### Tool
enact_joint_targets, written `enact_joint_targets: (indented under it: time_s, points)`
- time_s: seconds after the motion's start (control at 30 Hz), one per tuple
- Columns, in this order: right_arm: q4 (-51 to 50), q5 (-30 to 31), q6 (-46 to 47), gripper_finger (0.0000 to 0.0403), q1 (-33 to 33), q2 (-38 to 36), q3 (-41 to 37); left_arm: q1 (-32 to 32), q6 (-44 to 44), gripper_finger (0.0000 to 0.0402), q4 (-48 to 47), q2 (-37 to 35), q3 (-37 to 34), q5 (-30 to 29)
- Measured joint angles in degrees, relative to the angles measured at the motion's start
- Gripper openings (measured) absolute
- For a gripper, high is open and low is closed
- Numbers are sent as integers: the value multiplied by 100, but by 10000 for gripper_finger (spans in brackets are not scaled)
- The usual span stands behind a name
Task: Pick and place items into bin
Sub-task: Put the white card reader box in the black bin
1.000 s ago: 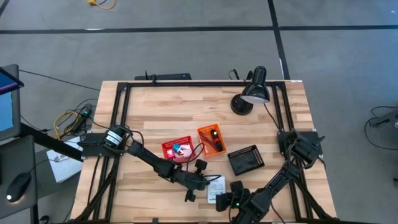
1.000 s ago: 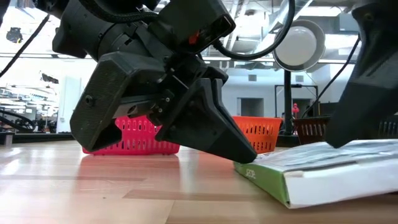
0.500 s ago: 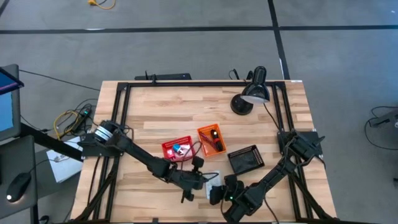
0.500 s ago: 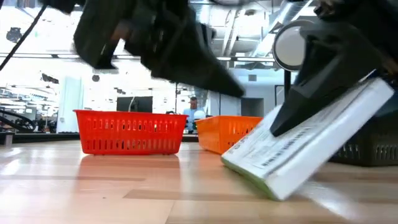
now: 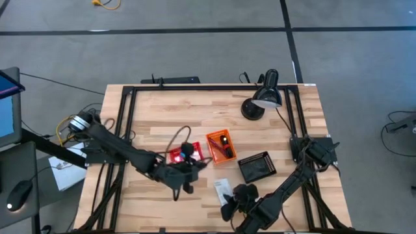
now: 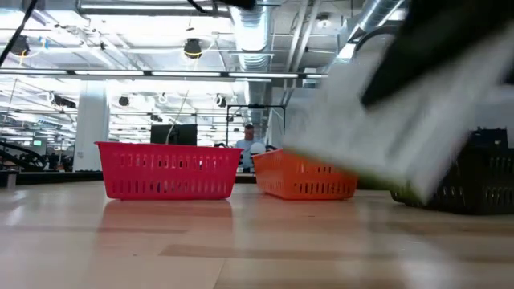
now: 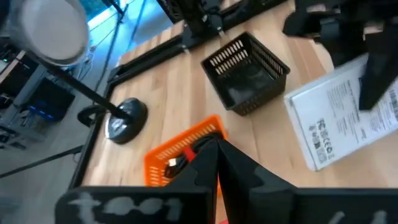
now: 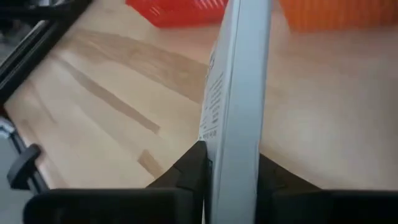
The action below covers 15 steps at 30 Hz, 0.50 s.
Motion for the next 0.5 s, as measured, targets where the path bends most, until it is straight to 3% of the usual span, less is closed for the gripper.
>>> enact_joint_targets:
  time_s: [0.3,0.5]
  points:
    - [-2207,9,-2386,55,-111,-640,1239,-17,-74,0,-679,-940,2,-33]
    - [-3869,-267,-2549,62,51,-1034,1392,-17,-206,0,-1150,-1170,7,-47]
